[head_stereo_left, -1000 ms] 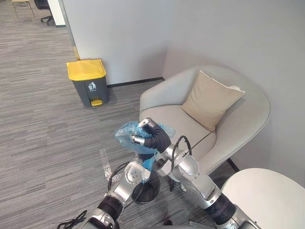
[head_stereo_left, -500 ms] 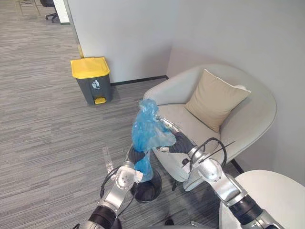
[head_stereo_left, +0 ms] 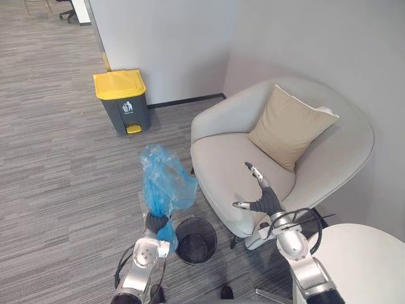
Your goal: Gather rubbish on tea table into small bin, then transfer packed bag to large trash can.
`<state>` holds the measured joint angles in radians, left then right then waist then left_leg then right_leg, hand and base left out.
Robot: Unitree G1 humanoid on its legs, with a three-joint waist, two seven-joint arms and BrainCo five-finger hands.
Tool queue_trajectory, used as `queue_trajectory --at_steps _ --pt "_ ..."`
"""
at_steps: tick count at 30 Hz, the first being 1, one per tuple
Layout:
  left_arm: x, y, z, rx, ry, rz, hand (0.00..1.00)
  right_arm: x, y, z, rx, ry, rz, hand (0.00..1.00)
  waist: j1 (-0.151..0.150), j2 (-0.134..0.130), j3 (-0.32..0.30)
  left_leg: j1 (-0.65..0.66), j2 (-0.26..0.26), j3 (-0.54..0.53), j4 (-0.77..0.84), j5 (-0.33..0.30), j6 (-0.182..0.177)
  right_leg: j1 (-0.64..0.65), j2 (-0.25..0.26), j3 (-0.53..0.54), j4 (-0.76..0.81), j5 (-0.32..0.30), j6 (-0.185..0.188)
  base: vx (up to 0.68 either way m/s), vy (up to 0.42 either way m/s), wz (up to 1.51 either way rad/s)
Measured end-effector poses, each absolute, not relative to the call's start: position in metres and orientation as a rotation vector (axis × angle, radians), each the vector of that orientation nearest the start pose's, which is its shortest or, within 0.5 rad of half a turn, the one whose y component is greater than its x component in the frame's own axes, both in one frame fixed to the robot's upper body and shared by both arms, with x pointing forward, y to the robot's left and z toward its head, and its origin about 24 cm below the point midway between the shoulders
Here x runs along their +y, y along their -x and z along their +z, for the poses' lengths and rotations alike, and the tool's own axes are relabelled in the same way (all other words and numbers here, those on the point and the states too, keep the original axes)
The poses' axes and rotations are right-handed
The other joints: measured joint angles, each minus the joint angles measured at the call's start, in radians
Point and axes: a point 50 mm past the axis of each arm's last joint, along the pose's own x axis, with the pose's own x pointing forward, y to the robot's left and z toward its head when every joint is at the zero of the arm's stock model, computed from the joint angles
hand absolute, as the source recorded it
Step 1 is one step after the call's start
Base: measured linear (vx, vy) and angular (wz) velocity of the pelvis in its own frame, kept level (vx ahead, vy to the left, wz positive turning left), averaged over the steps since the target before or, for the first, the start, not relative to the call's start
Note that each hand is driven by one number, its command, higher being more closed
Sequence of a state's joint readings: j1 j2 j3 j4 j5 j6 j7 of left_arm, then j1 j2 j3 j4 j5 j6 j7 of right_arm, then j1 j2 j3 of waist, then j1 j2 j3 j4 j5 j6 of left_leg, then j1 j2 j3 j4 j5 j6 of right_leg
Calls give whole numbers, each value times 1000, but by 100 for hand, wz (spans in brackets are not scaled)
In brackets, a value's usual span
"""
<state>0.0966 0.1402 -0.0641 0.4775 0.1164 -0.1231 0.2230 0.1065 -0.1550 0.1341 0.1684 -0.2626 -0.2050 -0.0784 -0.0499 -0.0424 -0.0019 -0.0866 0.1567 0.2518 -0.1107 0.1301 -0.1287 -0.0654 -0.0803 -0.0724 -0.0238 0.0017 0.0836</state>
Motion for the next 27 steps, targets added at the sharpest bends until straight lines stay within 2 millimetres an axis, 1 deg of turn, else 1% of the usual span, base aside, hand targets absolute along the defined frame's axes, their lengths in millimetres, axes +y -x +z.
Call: queue_trajectory --at_steps 1,2,3,5,7,10,13,16,20,21,22,23,24,26,27 --pt "195 -191 -76 465 -300 169 100 -158 -218 -20 139 369 73 0 0 3 2 0 -3 -4 0 -1 1 2 -2 -3 0 -2 2 13 11 8" --pt "197 -188 -79 481 -300 176 100 -160 -216 -26 173 348 59 0 0 4 3 0 -4 -5 0 -2 1 3 -4 -4 0 -2 3 21 13 12" --pt "202 -180 -87 528 -298 194 100 -166 -209 -43 264 312 23 0 0 8 6 3 -8 -10 0 -5 3 11 -8 -8 -2 -4 4 23 12 11" --pt "206 -170 -94 575 -300 203 100 -173 -199 -62 369 273 -18 0 2 9 7 10 -12 -11 0 -9 2 18 -12 -9 -2 -8 7 40 14 5" --pt "212 -158 -105 642 -293 214 100 -179 -186 -83 489 226 -56 0 7 12 15 24 -15 -11 0 -16 0 32 -14 -10 0 -18 6 50 3 1" --pt "215 -146 -114 703 -283 229 100 -187 -173 -99 585 182 -107 0 9 18 19 25 -14 -10 0 -17 4 33 -14 -10 1 -22 7 50 -12 -1" --pt "218 -134 -122 765 -239 254 100 -195 -161 -112 673 139 -165 0 11 21 28 46 -15 -5 0 -21 4 51 -14 -10 0 -26 6 64 -14 -4" --pt "219 -129 -126 790 -227 263 100 -196 -158 -117 710 137 -180 0 11 25 41 58 -15 -2 0 -26 2 62 -14 -10 0 -31 5 31 -8 -2" --pt "218 -124 -129 815 -216 267 100 -196 -158 -122 740 137 -182 0 16 31 50 59 -15 9 6 -28 2 55 -14 0 4 -31 5 17 -3 -7" --pt "218 -123 -130 820 -214 268 100 -196 -159 -122 744 137 -185 0 19 32 57 61 -15 14 6 -28 3 52 -14 5 9 -31 5 -14 4 -16" --pt "216 -125 -130 818 -209 266 100 -196 -159 -123 754 137 -193 0 20 32 82 66 -15 22 6 -28 3 44 -14 15 24 -31 5 -38 9 -20" --pt "216 -126 -130 815 -207 266 100 -196 -160 -123 751 138 -196 0 24 33 89 66 -15 30 6 -27 3 35 -14 24 30 -31 5 -57 22 -37" --pt "214 -127 -130 813 -195 270 100 -196 -164 -121 743 141 -202 0 35 31 104 66 -15 52 6 -26 5 15 -15 45 51 -31 5 -47 27 -46" --pt "211 -129 -131 814 -164 287 100 -196 -166 -120 739 143 -209 0 37 27 115 64 -17 73 7 -25 7 -11 -16 66 81 -31 6 -44 26 -43" --pt "210 -129 -132 819 -160 284 100 -194 -167 -120 738 139 -211 0 41 19 123 66 -17 95 7 -24 11 -33 -15 84 106 -31 6 -83 27 -39"
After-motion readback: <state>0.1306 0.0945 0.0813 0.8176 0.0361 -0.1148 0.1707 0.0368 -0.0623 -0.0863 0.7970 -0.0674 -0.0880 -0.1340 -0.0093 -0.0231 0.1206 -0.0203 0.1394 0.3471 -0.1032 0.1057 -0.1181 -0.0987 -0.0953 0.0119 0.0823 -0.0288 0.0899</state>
